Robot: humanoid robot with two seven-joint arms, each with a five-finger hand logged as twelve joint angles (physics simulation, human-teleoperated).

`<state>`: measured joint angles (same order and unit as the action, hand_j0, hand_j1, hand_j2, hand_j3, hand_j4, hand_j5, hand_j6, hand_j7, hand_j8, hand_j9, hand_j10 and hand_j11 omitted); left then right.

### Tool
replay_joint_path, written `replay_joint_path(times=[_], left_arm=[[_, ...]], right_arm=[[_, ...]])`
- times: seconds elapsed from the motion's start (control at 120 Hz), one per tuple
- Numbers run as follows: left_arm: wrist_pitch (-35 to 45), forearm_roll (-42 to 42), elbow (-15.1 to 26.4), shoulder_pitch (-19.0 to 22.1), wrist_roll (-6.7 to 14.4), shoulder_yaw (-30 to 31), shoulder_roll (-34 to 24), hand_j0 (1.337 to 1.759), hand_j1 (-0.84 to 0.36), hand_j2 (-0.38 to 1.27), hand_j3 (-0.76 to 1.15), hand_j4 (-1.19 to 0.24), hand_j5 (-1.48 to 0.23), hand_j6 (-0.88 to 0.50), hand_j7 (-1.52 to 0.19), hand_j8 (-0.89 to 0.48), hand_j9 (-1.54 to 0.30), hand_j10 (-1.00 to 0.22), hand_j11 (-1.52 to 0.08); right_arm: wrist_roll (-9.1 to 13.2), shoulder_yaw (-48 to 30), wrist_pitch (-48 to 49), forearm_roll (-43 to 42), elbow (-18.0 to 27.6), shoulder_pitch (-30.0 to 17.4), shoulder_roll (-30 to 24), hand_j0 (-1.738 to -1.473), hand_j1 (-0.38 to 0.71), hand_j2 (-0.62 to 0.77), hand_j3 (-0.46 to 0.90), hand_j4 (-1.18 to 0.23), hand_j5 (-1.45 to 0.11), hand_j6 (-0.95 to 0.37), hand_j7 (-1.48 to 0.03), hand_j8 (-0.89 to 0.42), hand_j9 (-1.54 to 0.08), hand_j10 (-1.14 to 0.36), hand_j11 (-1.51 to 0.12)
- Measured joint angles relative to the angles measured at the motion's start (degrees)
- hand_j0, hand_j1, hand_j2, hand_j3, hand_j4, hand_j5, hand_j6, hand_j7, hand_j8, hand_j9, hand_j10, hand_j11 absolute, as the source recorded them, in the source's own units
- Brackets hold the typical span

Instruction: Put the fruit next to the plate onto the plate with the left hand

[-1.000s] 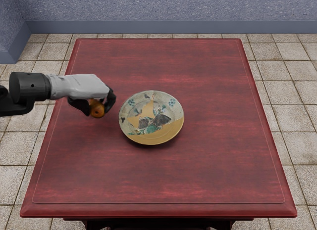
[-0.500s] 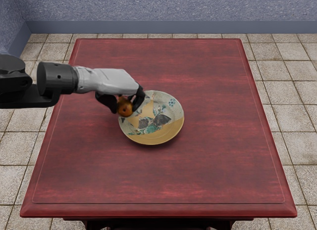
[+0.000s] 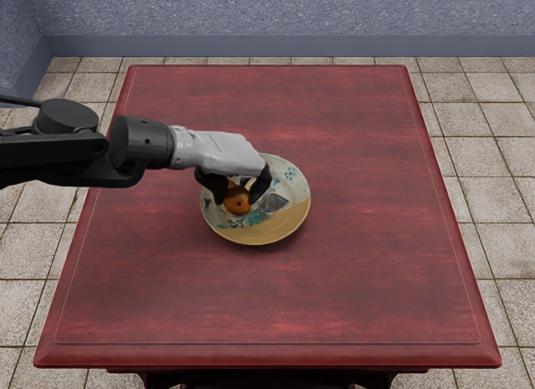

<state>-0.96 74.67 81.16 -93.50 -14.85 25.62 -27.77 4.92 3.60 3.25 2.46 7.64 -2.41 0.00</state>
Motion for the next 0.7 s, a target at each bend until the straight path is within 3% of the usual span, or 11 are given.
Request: replay_joint_path(times=[0.175,0.4,0.583,0.7], left_arm=[[0.07,-3.52,-0.07,0.21,0.07,-0.86,0.07,1.657,-0.20,0.29,0.00,-0.44,-0.68,-0.37,-0.67,-0.42,-0.67,-0.51,-0.67],[0.15,-10.89,-0.07,0.33,0.09,-2.05,-0.68,1.658,0.11,0.11,0.00,-0.19,-0.28,-0.17,-0.28,-0.18,-0.28,-0.21,-0.28],[-0.68,-22.15,0.69,2.09,-0.30,-4.74,-6.53,1.658,0.25,0.04,0.00,-0.08,-0.12,-0.07,-0.11,-0.08,-0.11,-0.09,-0.11],[-10.05,-34.81,0.79,3.49,-0.45,-9.15,-12.14,1.658,0.30,0.03,0.00,-0.05,-0.07,-0.04,-0.06,-0.04,-0.06,-0.05,-0.06]], right_arm=[[0.00,0.00,0.00,0.00,0.00,-0.03,0.00,-1.658,-0.32,0.00,0.00,-0.02,-0.03,-0.02,-0.03,-0.02,-0.03,-0.02,-0.03],[0.00,0.00,0.00,0.00,0.00,-0.02,0.00,-1.658,-0.32,0.00,0.00,-0.02,-0.03,-0.02,-0.03,-0.02,-0.03,-0.02,-0.03],[0.00,0.00,0.00,0.00,0.00,-0.02,0.00,-1.658,-0.32,0.00,0.00,-0.02,-0.03,-0.02,-0.03,-0.02,-0.03,-0.02,-0.03],[0.00,0.00,0.00,0.00,0.00,-0.03,0.00,-1.658,-0.32,0.00,0.00,-0.02,-0.03,-0.02,-0.03,-0.02,-0.03,-0.02,-0.03]])
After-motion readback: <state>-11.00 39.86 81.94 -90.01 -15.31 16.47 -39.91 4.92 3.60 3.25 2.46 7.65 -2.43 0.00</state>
